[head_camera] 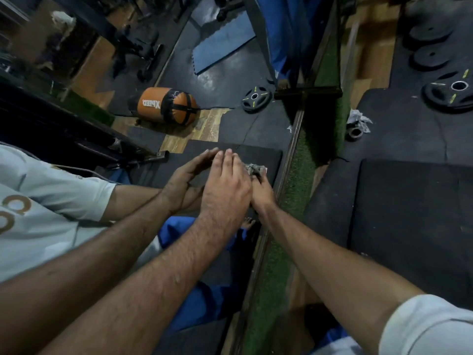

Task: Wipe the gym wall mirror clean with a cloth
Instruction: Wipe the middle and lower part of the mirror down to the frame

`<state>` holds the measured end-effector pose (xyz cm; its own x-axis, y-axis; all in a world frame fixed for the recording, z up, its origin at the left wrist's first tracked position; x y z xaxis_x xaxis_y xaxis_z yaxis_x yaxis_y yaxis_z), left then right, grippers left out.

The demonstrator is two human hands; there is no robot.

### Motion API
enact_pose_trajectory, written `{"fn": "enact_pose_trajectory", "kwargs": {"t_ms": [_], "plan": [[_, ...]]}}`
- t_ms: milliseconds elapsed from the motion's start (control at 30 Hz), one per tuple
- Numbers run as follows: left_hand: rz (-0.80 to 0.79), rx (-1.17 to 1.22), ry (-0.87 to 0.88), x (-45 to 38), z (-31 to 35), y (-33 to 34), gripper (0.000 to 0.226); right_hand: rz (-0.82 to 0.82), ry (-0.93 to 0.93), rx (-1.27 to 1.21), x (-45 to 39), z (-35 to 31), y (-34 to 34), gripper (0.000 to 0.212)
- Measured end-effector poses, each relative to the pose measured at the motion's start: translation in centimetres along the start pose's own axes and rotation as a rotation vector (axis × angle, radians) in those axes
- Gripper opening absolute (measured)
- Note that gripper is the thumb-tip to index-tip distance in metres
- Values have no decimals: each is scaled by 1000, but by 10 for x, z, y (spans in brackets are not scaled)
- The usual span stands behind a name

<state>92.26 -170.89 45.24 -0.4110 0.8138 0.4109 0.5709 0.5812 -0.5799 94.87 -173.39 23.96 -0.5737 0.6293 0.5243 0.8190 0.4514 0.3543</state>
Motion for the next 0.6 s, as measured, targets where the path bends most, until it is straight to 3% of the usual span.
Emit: {"fn": "enact_pose_trajectory", "kwargs": {"t_ms": [167,267,333,433,500,600], "plan": [[-21,18,-44,-44,-6,-10,73,-75,-183,-76,-40,-76,-2,72],[-30,78,-71,-63,-9,-15,73,-62,-203,45,-52,-89,-6,67],[-59,96,-68,-72,-7,-18,76,-21,-110,47,-62,-75,-15,59],[-84,98,-62,-86,-4,-28,79,-6,94,-157,-81,-76,-23,36],[-49,112,-72,-99,-7,-36,76,-3,-18,-163,-99,-115,-22,36],[-13,144,-74,-120,-12,-46,69,2,-223,-30,-118,-152,-23,60]]}}
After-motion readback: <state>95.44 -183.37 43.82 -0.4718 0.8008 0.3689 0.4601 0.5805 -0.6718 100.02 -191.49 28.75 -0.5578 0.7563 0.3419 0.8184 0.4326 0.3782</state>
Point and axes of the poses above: each hand's wrist, its own x-axis away from the middle knuckle, its own y-axis out of the palm, z = x × y, the point moved 7 cm from there along -x, towards the middle knuckle, and after that the axes turned 3 degrees about -z, right-handed, at the moved point
